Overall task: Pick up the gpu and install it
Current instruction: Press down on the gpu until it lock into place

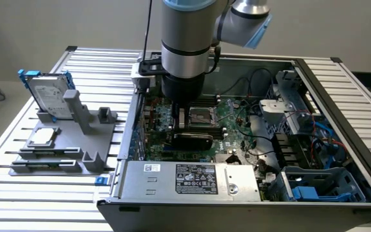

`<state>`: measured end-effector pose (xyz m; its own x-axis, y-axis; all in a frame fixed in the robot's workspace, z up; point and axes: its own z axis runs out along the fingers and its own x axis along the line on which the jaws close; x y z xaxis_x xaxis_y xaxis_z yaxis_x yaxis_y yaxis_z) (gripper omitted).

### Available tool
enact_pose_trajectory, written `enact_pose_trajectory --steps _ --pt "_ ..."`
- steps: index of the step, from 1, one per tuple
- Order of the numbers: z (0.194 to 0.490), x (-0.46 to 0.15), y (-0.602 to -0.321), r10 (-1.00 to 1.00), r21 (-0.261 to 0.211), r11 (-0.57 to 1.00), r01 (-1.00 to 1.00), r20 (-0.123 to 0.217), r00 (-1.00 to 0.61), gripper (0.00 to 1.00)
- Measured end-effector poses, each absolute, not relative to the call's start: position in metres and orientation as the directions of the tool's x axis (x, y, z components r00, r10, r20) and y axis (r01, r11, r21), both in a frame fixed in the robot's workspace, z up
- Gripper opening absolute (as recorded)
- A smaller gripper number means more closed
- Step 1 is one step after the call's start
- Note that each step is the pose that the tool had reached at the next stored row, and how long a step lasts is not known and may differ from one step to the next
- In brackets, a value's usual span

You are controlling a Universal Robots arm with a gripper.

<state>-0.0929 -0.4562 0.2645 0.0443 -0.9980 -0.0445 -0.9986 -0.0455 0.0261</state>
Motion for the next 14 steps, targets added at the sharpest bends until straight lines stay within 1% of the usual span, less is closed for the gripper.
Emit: enact_pose_trajectory --steps 7,14 --pt "0.263 -0.093 -0.456 -0.998 0.026 -0.048 -0.999 -0.044 0.047 0.11" --pt "0.278 -0.093 -0.456 -0.998 0.029 -0.048 -0.998 -0.045 0.047 0.11"
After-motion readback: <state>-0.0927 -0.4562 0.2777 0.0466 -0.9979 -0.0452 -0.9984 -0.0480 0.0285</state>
